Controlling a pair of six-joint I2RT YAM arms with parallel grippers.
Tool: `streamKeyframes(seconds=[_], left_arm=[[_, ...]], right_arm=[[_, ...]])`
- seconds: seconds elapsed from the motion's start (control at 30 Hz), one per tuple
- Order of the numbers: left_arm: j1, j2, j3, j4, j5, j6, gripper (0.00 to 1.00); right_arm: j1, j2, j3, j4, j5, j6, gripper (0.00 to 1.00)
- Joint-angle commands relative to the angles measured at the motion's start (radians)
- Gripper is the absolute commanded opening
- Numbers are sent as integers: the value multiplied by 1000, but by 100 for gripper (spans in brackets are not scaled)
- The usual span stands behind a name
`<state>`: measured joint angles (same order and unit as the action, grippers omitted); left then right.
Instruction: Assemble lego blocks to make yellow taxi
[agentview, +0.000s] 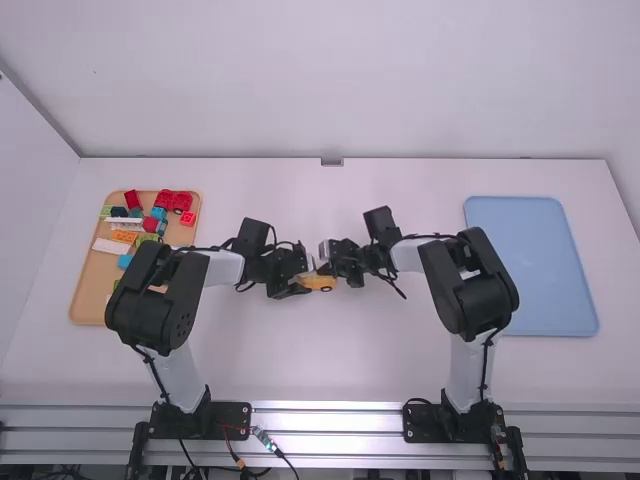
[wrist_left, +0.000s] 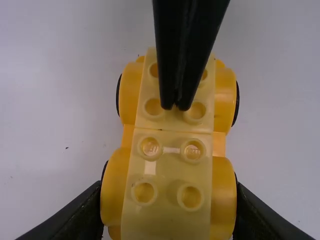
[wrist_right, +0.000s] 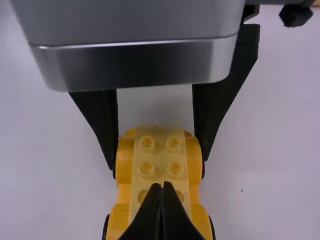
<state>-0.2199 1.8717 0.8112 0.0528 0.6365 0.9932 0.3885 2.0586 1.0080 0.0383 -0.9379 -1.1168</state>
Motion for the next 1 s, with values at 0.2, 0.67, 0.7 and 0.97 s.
streamKeyframes(seconds=[0.2,0.67,0.7,0.97], left_arm=[[-3,13,69,-114,11,19,30],[-3,13,70,-126,8,49,30],[-3,13,70,-132,8,71,32],[-3,13,70,-128,-61,73,57]], right_arm=[[55,55,-45,-40,141,-5,0],[-77,-250,-68,-161,61,-30,0],[-88,-264,-82,-158,67,-10,0],[-165,-317,-199,21,110,278,30]])
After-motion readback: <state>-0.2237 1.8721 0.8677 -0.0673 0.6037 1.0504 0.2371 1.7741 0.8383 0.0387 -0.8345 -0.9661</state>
